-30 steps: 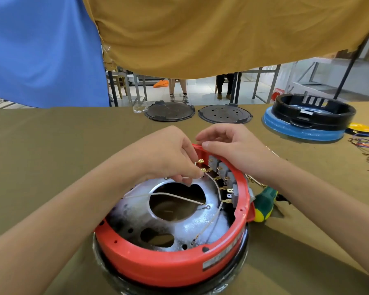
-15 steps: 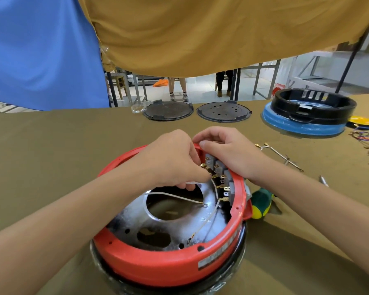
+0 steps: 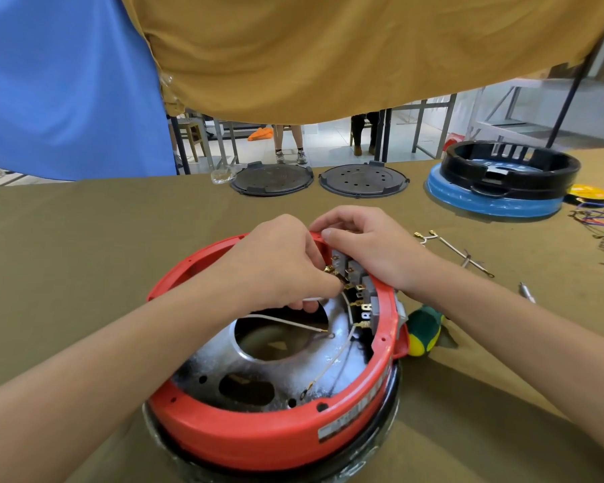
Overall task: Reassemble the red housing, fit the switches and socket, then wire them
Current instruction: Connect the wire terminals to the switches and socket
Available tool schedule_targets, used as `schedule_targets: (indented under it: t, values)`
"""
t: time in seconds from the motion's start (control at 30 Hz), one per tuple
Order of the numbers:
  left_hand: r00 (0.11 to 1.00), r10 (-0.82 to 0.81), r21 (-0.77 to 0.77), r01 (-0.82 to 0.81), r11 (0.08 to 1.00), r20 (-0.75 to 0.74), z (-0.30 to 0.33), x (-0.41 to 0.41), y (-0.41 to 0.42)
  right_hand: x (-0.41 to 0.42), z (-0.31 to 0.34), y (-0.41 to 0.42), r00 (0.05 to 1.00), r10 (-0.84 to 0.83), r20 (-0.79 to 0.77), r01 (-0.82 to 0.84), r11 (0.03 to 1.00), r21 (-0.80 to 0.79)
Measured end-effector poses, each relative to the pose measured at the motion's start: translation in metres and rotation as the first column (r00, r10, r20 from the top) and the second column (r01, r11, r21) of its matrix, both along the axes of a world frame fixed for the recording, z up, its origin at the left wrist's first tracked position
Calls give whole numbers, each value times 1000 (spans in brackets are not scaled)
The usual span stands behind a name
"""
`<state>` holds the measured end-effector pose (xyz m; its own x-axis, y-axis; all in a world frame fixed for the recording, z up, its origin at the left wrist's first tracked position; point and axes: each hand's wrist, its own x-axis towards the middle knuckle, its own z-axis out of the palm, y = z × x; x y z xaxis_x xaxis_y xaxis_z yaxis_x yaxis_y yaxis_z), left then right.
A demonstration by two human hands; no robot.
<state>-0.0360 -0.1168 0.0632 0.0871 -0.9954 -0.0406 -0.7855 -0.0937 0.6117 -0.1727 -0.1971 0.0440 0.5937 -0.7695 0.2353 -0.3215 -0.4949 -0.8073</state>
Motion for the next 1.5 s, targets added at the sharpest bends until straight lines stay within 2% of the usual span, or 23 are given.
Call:
schedule_targets:
  t: [0.4,0.57,0.7,1.03,1.3,1.5]
  values:
    - [998,-18,-19,17,1000,-60,2,-5,3,-1,-2,-1,1000,13,14,-13,1000,29]
    - [976,-20,51,32,998,-217,6,2,3,-1,-4,-3,1000,22,20,-23,999,34]
    - [951,51,107,-19,994,-304,8,6,0,-1,-5,-3,1000,22,15,-23,999,41]
    - [957,148,303,-68,951,-250,16,-1,-18,-1,-1,2,1000,6,-11,-5,999,34]
    - [959,160,359,-67,931,-235,20,-7,-20,1,-1,3,1000,-3,-9,3,999,51]
    - [960,157,342,-70,937,-232,20,-5,-21,2,-1,2,1000,5,-13,-4,998,64]
